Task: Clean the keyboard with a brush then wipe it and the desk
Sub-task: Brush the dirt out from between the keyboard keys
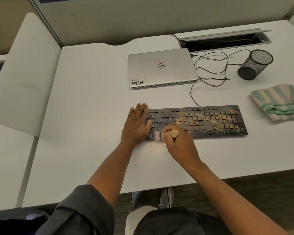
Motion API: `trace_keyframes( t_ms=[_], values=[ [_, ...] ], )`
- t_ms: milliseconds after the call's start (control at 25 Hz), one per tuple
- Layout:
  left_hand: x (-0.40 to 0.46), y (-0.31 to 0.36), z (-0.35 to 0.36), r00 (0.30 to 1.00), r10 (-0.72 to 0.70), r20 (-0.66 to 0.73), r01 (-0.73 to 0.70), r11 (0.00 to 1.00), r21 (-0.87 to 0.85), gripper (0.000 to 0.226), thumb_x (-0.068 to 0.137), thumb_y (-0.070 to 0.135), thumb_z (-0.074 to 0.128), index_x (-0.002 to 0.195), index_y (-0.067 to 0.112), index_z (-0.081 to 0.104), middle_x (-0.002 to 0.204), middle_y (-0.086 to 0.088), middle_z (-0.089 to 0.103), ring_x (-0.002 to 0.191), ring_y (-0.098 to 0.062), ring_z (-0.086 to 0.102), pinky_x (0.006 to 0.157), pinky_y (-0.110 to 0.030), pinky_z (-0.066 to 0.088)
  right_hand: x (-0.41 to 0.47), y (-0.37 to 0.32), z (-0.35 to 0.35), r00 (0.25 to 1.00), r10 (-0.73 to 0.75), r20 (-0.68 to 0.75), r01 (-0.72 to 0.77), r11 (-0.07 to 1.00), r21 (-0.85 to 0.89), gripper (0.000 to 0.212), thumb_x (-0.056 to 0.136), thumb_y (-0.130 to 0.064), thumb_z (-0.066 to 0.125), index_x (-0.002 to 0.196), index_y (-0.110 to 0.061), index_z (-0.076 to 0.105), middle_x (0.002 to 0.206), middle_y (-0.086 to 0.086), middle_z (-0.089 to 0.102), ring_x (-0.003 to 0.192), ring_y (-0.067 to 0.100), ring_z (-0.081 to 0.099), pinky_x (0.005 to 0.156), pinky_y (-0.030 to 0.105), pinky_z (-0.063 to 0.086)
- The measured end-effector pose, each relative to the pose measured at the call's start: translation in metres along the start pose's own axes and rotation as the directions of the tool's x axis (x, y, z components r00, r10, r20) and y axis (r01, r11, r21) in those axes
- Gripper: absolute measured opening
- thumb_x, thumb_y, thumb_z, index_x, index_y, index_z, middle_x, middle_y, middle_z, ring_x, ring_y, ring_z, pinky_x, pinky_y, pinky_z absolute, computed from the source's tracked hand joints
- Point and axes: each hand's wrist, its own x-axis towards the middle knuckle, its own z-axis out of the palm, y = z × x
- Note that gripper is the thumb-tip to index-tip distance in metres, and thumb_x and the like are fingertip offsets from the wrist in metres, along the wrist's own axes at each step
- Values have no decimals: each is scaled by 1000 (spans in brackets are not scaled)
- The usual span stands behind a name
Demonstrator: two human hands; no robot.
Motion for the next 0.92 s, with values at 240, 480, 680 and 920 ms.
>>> trace_keyframes(
  t_ms=[240,480,680,920],
  values=[
    [0,-1,2,1000,-6,6,6,1000,4,77,96,48,16,160,7,22,167,-12,24,156,-25,13,128,-40,0,3,-6,-4,999,42,-32,-40,997,71,16,93,-12,54,85,-21,64,68,-1,67,57,18,63,47,37,52],
    [1,-2,2,1000,-6,10,6,1000,2,77,95,48,14,161,7,21,167,-12,22,156,-25,12,127,-38,-2,1,-2,-3,993,55,-103,-53,998,20,18,94,-11,52,85,-23,63,66,-5,65,57,9,62,46,32,50],
    [0,-2,2,1000,7,-3,-7,1000,-3,77,95,48,15,160,7,23,166,-13,24,156,-26,14,128,-39,-1,-9,-4,6,981,179,69,-191,942,276,18,97,-12,51,97,-24,64,83,1,73,73,23,70,61,36,59],
    [0,-1,1,1000,-4,-5,4,1000,-16,77,95,47,14,160,7,23,166,-13,24,156,-26,13,127,-37,-4,-14,5,-5,989,57,-137,-73,991,-115,11,97,-23,51,96,-29,60,76,-5,66,64,16,59,52,32,46]
  ],
)
